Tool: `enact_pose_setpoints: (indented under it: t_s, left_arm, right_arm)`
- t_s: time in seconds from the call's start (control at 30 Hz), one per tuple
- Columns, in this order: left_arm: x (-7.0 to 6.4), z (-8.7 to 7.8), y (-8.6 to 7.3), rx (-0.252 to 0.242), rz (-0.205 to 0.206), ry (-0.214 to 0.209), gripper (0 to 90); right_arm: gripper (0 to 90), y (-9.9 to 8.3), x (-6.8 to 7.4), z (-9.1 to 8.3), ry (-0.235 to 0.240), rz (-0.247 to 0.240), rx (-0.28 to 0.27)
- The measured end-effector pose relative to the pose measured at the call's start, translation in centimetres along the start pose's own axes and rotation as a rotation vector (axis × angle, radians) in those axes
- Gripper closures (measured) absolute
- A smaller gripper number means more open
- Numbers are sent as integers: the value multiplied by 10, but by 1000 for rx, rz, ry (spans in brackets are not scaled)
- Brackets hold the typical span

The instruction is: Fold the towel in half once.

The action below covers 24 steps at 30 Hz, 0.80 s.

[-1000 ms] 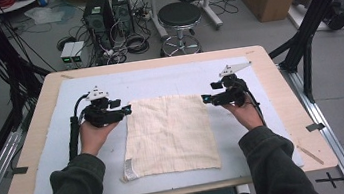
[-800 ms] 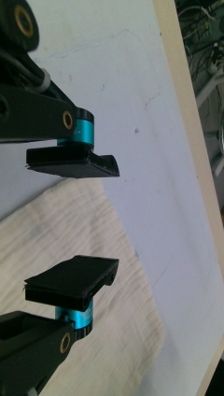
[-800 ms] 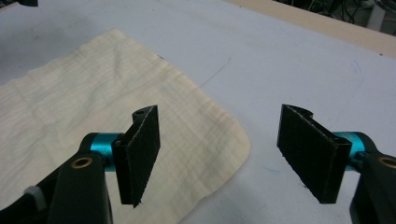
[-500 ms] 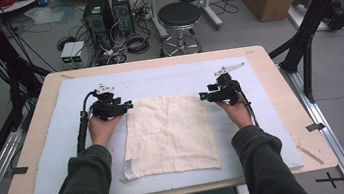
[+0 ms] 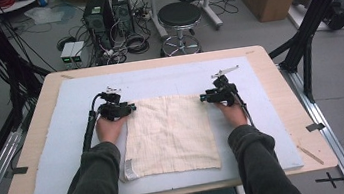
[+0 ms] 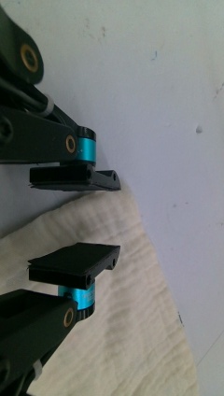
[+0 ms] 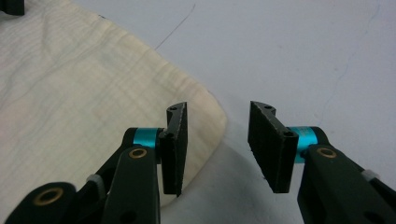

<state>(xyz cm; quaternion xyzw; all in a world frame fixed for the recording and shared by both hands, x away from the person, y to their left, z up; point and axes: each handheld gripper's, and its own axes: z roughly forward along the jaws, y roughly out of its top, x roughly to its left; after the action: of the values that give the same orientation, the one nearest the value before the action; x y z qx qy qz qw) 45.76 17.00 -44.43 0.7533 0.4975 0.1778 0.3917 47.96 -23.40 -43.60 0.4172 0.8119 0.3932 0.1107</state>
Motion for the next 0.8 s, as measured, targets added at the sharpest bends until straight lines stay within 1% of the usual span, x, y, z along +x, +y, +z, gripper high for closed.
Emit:
enact_pose_setpoints:
  t_s: [0.03, 0.07, 0.13, 0.17, 0.2, 0.27, 0.3, 0.33, 0.37, 0.47, 0.57, 0.67, 0.8]
  left_arm:
    - [0, 0, 0, 0, 3, 3, 668]
    - [0, 0, 0, 0, 10, 11, 688]
    - [-1, 0, 0, -2, 13, 10, 711]
    - [-2, 0, 0, -1, 18, 7, 744]
    - [-3, 0, 0, 0, 25, 12, 757]
    - [-5, 2, 0, -5, 15, 0, 812]
    - [-5, 2, 0, -5, 5, -9, 843]
    - [-4, 2, 0, -4, -7, -11, 855]
    - [-4, 1, 0, -2, -1, -12, 860]
    - [-3, 0, 0, 1, 6, -14, 866]
    - [-1, -5, 1, -6, 16, -20, 868]
    - [0, -11, 4, -35, 17, -29, 868]
    - [-1, -20, 7, -58, 34, -38, 868]
  right_arm:
    - [589, -1, 0, 2, 5, 15, 6]
    - [599, -1, 0, 3, 4, 16, 9]
    - [617, -2, 1, 7, 1, 16, 22]
    - [637, -2, 2, 7, -13, 9, 20]
    - [651, -1, 3, 7, -19, 9, 21]
    - [719, -1, 5, 7, -42, -1, 31]
    - [762, -1, 5, 8, -36, -3, 32]
    - [807, 0, 6, 8, -22, 1, 37]
    - [848, 0, 7, 8, -7, 0, 37]
    - [866, -1, 6, 8, 17, 12, 40]
    - [869, 0, 5, 5, 38, 22, 27]
    - [870, 2, 7, 1, 47, 3, 5]
    - [870, 5, 7, -7, 57, 5, -17]
